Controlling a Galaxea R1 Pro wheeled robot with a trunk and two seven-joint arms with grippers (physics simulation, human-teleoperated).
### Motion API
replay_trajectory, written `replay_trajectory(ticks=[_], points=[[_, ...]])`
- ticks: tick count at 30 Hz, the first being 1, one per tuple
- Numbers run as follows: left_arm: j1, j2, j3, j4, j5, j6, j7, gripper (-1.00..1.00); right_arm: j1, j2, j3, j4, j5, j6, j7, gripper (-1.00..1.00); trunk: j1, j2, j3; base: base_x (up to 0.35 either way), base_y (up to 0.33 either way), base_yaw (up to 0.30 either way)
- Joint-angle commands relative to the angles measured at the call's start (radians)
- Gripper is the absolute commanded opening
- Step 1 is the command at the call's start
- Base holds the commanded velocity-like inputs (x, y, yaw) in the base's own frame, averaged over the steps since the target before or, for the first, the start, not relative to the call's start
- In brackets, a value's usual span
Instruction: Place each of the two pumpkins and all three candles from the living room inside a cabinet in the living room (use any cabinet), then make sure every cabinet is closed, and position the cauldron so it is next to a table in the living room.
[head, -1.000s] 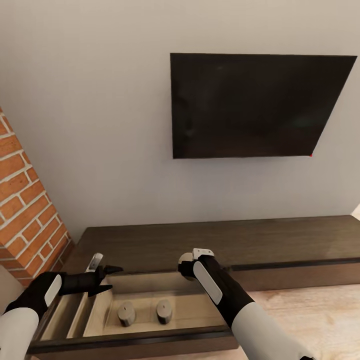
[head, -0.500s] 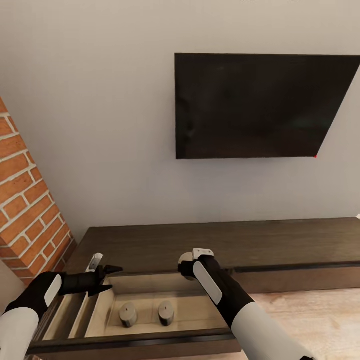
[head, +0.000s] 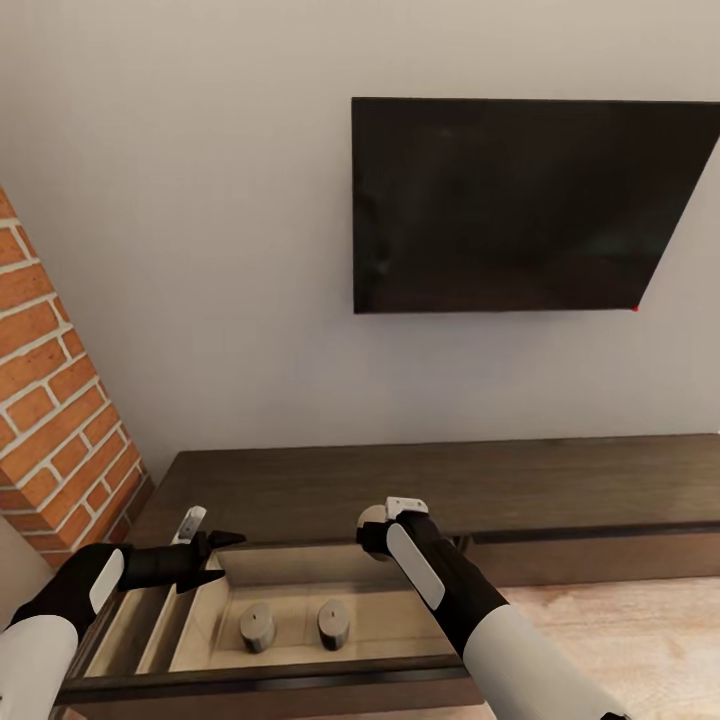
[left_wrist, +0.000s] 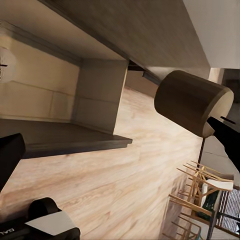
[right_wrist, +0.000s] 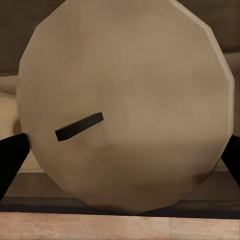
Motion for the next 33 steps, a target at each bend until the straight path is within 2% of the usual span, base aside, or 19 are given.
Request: replay_trajectory(ticks=[1,8,12,15,22,24,26,30,33], points=[[0.0,0.0,0.0,0.0,0.0,0.0,0.0,1.0,0.0,0.0,0.0,-0.001,-0.001,0.0,0.001,-1.0,0.004,-0.007,-0.003,0.0,0.0,0.0],[0.0,0.0,0.0,0.0,-0.001,0.0,0.0,1.0,-0.001,0.0,-0.004,0.001,-0.003,0.025,-0.003,-1.0,0.031,-0.056,-0.025,0.0,0.0,0.0],[0.0,-0.001,0.0,0.0,-0.001,0.0,0.0,1.0,-0.002,0.0,-0.011,0.006,-0.003,0.107,-0.003,-1.0,0.046,-0.084,-0.038,0.0,0.0,0.0],[0.0,-0.001,0.0,0.0,-0.001,0.0,0.0,1.0,-0.003,0.0,-0.016,0.008,-0.002,0.137,-0.003,-1.0,0.058,-0.105,-0.047,0.0,0.0,0.0],[0.0,0.002,0.0,0.001,0.001,0.015,-0.005,1.0,-0.004,0.0,-0.05,0.027,-0.002,0.149,-0.004,-1.0,0.084,-0.154,-0.069,0.0,0.0,0.0],[0.001,0.01,-0.001,0.002,0.0,0.03,-0.044,1.0,-0.004,0.0,-0.053,0.032,-0.002,0.15,-0.005,-1.0,0.092,-0.168,-0.075,0.0,0.0,0.0],[0.001,0.026,-0.004,0.002,-0.004,0.035,-0.124,1.0,-0.005,0.0,-0.055,0.037,-0.002,0.151,-0.006,-1.0,0.1,-0.182,-0.082,0.0,0.0,0.0],[0.008,0.042,-0.007,0.003,-0.011,0.037,-0.254,1.0,-0.017,0.0,-0.055,0.068,-0.001,0.15,-0.008,-1.0,0.115,-0.21,-0.094,0.0,0.0,0.0],[0.012,0.051,-0.007,0.003,-0.008,0.037,-0.282,1.0,-0.035,0.0,-0.056,0.12,0.0,0.145,-0.008,-1.0,0.127,-0.231,-0.103,0.0,0.0,0.0]])
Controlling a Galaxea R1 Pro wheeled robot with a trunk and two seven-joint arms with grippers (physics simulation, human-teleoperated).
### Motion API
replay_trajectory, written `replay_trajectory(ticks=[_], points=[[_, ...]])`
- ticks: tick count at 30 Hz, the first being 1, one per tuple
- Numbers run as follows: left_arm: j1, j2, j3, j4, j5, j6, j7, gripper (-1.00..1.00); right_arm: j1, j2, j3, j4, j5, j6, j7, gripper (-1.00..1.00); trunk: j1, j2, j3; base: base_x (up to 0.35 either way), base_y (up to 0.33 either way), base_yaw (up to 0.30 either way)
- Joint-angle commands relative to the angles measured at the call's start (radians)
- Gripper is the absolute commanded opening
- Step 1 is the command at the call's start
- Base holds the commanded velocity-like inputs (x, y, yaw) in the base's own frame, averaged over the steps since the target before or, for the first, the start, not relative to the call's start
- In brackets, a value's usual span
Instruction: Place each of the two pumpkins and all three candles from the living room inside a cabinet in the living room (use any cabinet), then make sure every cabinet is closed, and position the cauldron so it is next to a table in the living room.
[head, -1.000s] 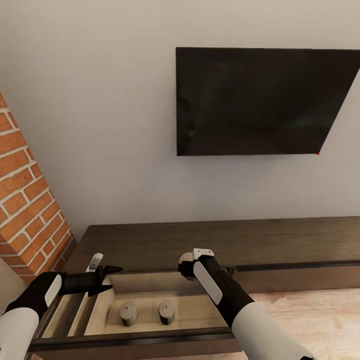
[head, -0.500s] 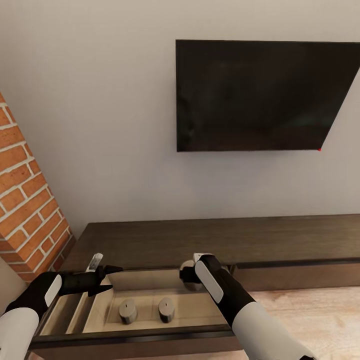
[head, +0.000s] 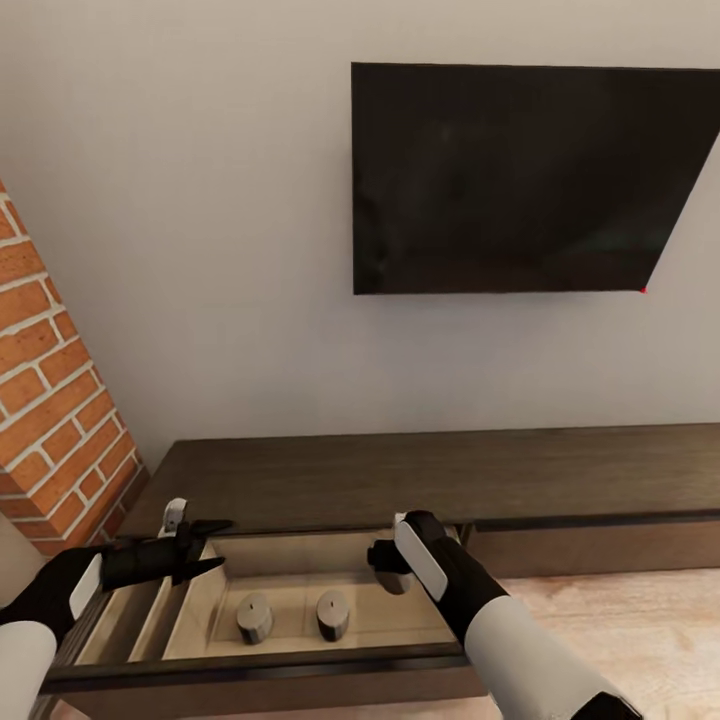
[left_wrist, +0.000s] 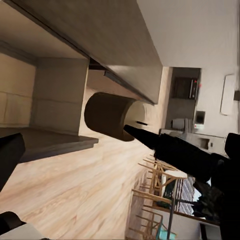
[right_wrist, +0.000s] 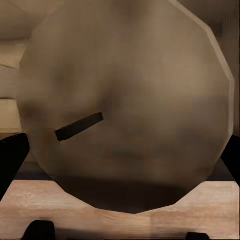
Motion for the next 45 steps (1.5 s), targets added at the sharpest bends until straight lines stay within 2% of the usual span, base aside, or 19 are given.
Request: replay_trajectory(ticks=[1,4,5,8,11,25,45], points=[[0.001,0.003,-0.001,0.0,0.001,0.0,-0.009,1.0,-0.008,0.0,0.0,0.021,-0.002,-0.004,0.001,-1.0,0.004,-0.007,-0.003,0.0,0.0,0.0],[0.003,0.007,-0.003,0.0,0.003,0.0,-0.049,1.0,-0.017,0.0,0.0,0.05,0.001,-0.013,0.002,-1.0,0.015,-0.028,-0.013,0.0,0.0,0.0],[0.004,0.008,-0.005,0.0,0.002,0.0,-0.087,1.0,-0.019,0.0,0.0,0.058,0.004,-0.018,0.002,-1.0,0.019,-0.035,-0.016,0.0,0.0,0.0],[0.005,0.009,-0.008,0.0,-0.001,-0.002,-0.148,1.0,-0.02,0.0,0.0,0.064,0.006,-0.023,0.003,-1.0,0.031,-0.056,-0.025,0.0,0.0,0.0],[0.006,0.009,-0.009,0.0,-0.002,-0.003,-0.18,1.0,-0.021,0.0,0.0,0.066,0.009,-0.038,0.004,-1.0,0.042,-0.077,-0.034,0.0,0.0,0.0],[0.007,0.007,-0.011,-0.001,-0.001,-0.004,-0.191,1.0,-0.021,0.0,0.005,0.076,0.012,-0.087,0.006,-1.0,0.096,-0.175,-0.078,0.0,0.0,0.0],[0.007,0.007,-0.011,-0.001,-0.001,-0.004,-0.192,1.0,-0.021,0.0,0.006,0.098,0.013,-0.115,0.015,-1.0,0.173,-0.315,-0.141,0.0,0.0,0.0]])
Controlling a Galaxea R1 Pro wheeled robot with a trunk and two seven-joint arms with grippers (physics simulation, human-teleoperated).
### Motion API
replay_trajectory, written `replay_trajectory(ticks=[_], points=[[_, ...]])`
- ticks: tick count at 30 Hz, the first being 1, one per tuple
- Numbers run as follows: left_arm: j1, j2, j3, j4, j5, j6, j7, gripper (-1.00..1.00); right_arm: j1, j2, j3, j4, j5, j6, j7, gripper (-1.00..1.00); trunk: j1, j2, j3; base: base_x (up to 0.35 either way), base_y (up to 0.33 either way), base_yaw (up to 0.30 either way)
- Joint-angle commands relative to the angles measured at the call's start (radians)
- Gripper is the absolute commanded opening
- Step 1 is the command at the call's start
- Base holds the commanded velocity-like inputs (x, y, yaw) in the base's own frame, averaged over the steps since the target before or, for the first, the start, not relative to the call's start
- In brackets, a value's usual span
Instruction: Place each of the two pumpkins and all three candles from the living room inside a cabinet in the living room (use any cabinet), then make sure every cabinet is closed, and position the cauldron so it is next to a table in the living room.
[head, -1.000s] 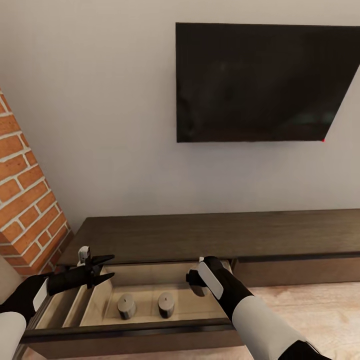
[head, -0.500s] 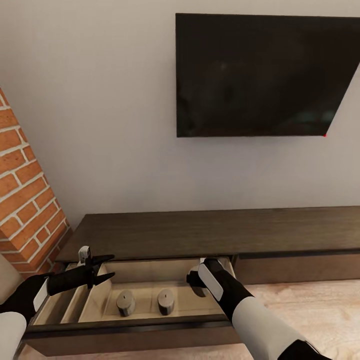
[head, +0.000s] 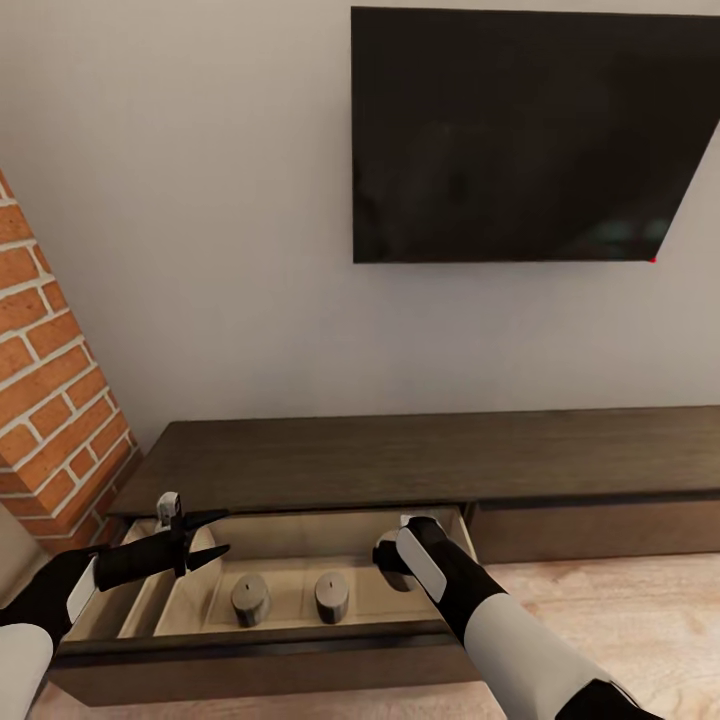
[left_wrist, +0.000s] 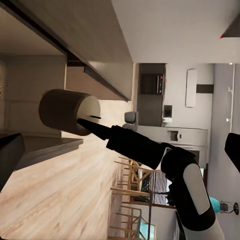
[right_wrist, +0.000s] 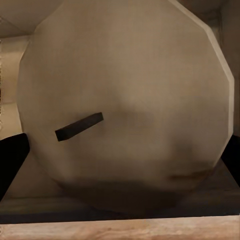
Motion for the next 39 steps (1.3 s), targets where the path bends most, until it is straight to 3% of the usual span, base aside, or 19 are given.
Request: replay_trajectory(ticks=[1,9,31,39], points=[[0.0,0.0,0.0,0.0,0.0,0.0,0.0,1.0,0.0,0.0,0.0,0.0,0.001,-0.001,0.008,-1.0,0.004,-0.007,-0.003,0.0,0.0,0.0],[0.0,-0.001,-0.002,0.0,0.0,-0.001,0.0,1.0,0.0,0.0,-0.004,0.0,0.0,-0.001,0.109,-1.0,0.035,-0.063,-0.028,0.0,0.0,0.0],[0.0,0.0,-0.002,0.0,0.002,-0.001,-0.001,1.0,-0.005,0.0,-0.008,0.0,-0.003,-0.001,0.118,-1.0,0.119,-0.217,-0.097,0.0,0.0,0.0],[0.0,0.003,-0.001,0.0,0.002,-0.001,-0.001,1.0,-0.005,0.0,-0.008,0.0,-0.003,-0.001,0.118,-1.0,0.119,-0.217,-0.097,0.003,0.0,0.0]])
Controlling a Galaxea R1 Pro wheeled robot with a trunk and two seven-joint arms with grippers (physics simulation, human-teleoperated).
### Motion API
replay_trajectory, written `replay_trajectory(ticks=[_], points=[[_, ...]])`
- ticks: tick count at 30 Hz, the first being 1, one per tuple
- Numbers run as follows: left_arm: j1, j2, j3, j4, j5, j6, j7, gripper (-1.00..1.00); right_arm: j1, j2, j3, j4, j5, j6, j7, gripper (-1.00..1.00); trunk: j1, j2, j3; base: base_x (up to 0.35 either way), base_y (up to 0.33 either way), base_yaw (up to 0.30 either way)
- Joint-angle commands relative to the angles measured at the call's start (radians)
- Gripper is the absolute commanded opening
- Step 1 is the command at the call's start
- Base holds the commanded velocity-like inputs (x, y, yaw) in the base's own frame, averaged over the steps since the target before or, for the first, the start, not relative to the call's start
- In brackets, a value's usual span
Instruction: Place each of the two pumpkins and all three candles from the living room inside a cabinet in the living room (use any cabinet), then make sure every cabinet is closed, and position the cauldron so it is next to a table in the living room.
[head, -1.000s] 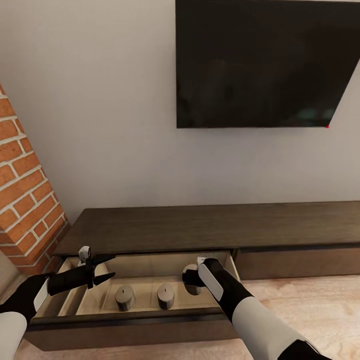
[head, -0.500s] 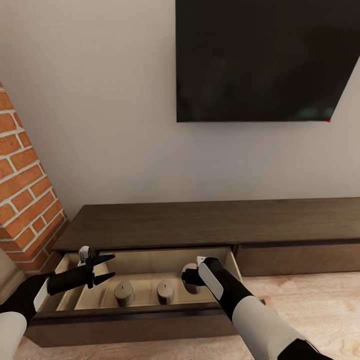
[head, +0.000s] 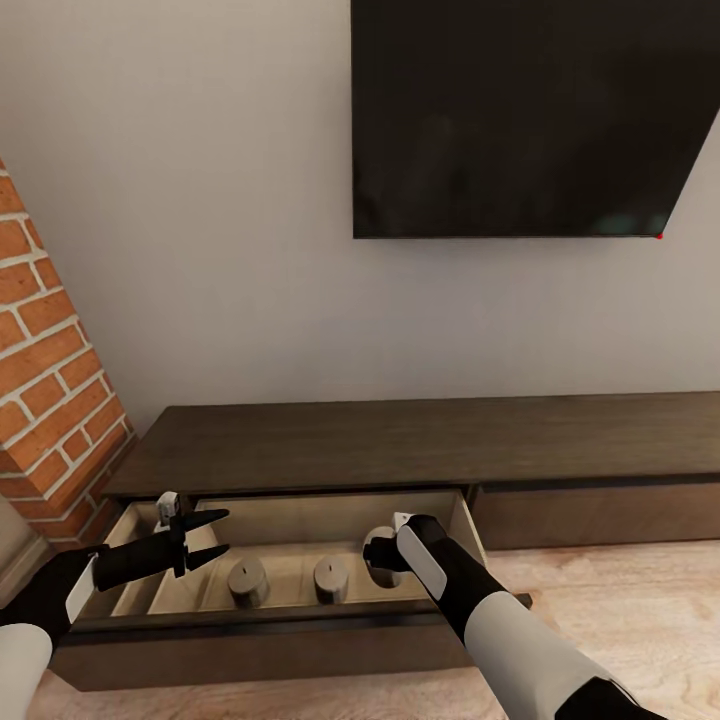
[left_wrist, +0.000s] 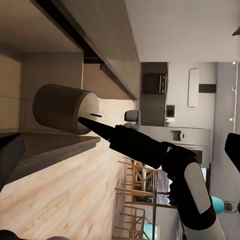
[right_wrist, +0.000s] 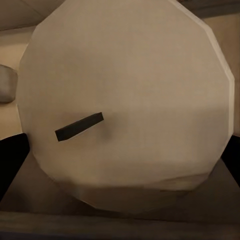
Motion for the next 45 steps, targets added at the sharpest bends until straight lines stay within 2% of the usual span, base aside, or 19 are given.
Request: replay_trajectory(ticks=[1,11,15,22,29,40,45], points=[[0.0,0.0,0.0,0.0,0.0,0.0,0.0,1.0,0.0,0.0,0.0,0.0,-0.001,-0.001,0.001,-1.0,0.0,0.0,0.0,0.105,0.0,0.0],[0.0,0.002,0.0,0.0,0.0,0.0,-0.014,1.0,0.0,0.0,0.0,0.0,0.0,0.0,-0.005,-1.0,0.0,0.0,0.0,0.092,0.0,0.0],[-0.001,0.007,0.0,0.0,-0.002,0.0,-0.05,1.0,0.0,0.0,0.0,0.0,-0.002,0.0,-0.003,-1.0,0.015,-0.028,-0.013,0.004,0.0,0.0],[-0.002,0.008,0.0,0.0,-0.003,0.0,-0.061,1.0,0.0,0.0,0.001,-0.001,0.002,0.0,0.001,-1.0,0.042,-0.077,-0.034,0.0,0.0,0.016],[-0.002,0.008,0.0,0.0,-0.003,0.0,-0.061,1.0,0.0,0.0,0.0,-0.002,-0.001,0.0,0.001,-1.0,0.042,-0.077,-0.029,0.0,0.0,0.131],[-0.002,0.008,0.0,0.0,-0.003,0.0,-0.061,1.0,0.0,0.0,0.0,-0.002,0.0,-0.002,0.001,-1.0,0.042,-0.077,-0.025,0.106,0.0,-0.018],[-0.002,0.008,0.0,0.0,-0.003,0.0,-0.061,1.0,0.0,0.0,0.0,-0.005,0.001,-0.003,0.001,-1.0,0.061,-0.112,-0.039,0.005,0.0,-0.033]])
